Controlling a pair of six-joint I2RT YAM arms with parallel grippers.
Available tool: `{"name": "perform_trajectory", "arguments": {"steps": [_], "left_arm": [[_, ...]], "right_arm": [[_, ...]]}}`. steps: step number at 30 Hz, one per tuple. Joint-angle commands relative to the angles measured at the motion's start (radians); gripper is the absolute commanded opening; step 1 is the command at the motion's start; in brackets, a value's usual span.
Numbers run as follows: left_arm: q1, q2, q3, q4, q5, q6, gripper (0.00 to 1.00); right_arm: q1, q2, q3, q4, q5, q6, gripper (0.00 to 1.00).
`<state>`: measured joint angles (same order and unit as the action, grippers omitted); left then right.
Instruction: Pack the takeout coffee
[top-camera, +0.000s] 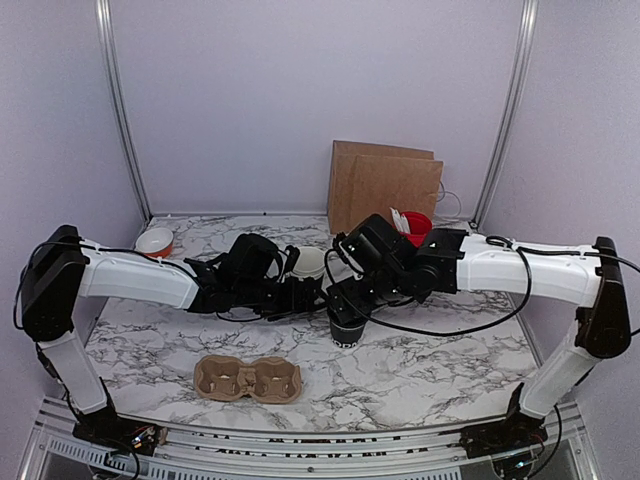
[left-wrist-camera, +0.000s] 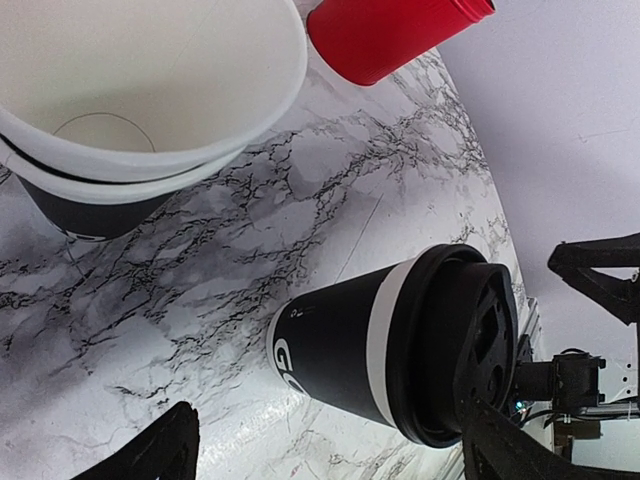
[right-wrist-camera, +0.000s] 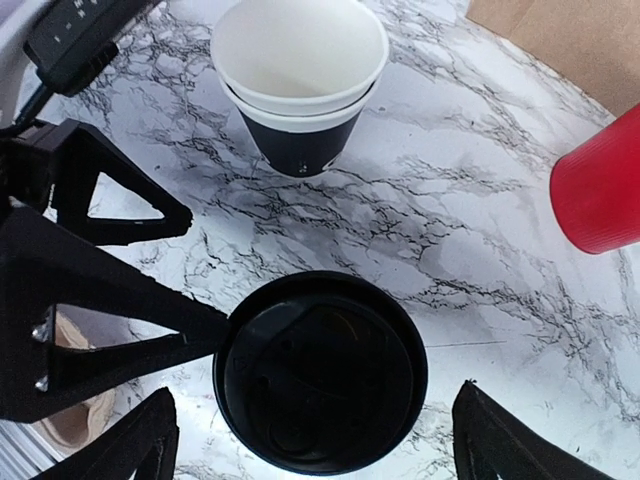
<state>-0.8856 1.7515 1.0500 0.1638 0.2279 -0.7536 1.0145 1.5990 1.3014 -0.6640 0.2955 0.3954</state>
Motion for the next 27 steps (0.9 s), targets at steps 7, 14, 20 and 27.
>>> {"name": "perform_trajectory", "arguments": {"steps": [7, 14, 20, 27], "left_arm": [[-0.011, 0.02, 0.037, -0.032, 0.004, 0.016, 0.92], [-0.019, 0.018, 0.047, -0.033, -0.004, 0.013, 0.92], [-0.021, 0.014, 0.059, -0.033, -0.012, 0.017, 0.92], [-0.031, 0.048, 0.109, -0.102, -0.023, 0.034, 0.92]], "right_arm": [[-0.147, -0.203, -0.193, 0.184, -0.184, 0.063, 0.86], [-0.271, -0.278, -0.327, 0.294, -0.332, 0.1, 0.77], [-0.314, -0.3, -0.393, 0.345, -0.386, 0.117, 0.75], [-0.318, -0.281, -0.416, 0.365, -0.393, 0.12, 0.74]]}}
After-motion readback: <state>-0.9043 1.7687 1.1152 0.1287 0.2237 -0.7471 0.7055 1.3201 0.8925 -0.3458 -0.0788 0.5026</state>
